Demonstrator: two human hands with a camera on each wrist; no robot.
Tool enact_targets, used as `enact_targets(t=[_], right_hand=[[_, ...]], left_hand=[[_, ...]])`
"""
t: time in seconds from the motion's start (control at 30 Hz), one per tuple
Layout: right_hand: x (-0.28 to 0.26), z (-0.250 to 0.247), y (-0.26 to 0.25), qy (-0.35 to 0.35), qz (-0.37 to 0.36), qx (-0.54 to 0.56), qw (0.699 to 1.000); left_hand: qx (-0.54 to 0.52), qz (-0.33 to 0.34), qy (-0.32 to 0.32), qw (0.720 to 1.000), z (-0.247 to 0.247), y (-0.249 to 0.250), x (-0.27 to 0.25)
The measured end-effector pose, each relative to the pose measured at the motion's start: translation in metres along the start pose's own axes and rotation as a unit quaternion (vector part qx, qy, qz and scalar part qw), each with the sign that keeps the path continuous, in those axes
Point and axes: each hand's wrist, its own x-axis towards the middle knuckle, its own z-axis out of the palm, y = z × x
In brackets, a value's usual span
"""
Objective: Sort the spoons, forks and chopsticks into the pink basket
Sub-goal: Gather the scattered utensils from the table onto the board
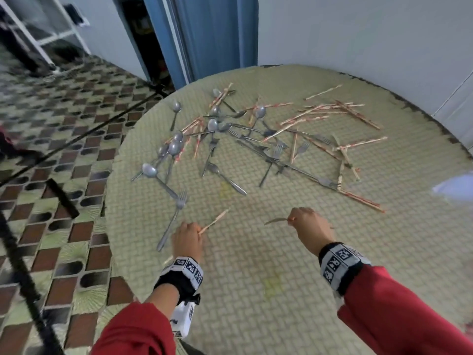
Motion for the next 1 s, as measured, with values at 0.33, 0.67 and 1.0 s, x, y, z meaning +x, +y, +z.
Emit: enact_targets(t=[0.33,0.67,1.0], right_hand=[[0.060,0.006,-0.060,-0.024,-0.008,0.132,0.991],[0.145,0.030,-0.121,-0.034,0.051,0.160,0.985],[0.193,0.058,-0.156,-0.020,0.127,0.102,0.986]], left_hand=[[-0.092,-0.107,0.055,0.988,-0.022,-0.021,0.025],[-0.115,-0.126,0.065,0.983,-0.008,-0.049,0.064],[0.044,-0.061,0.011,0.997,-0.026,-0.090,0.106]])
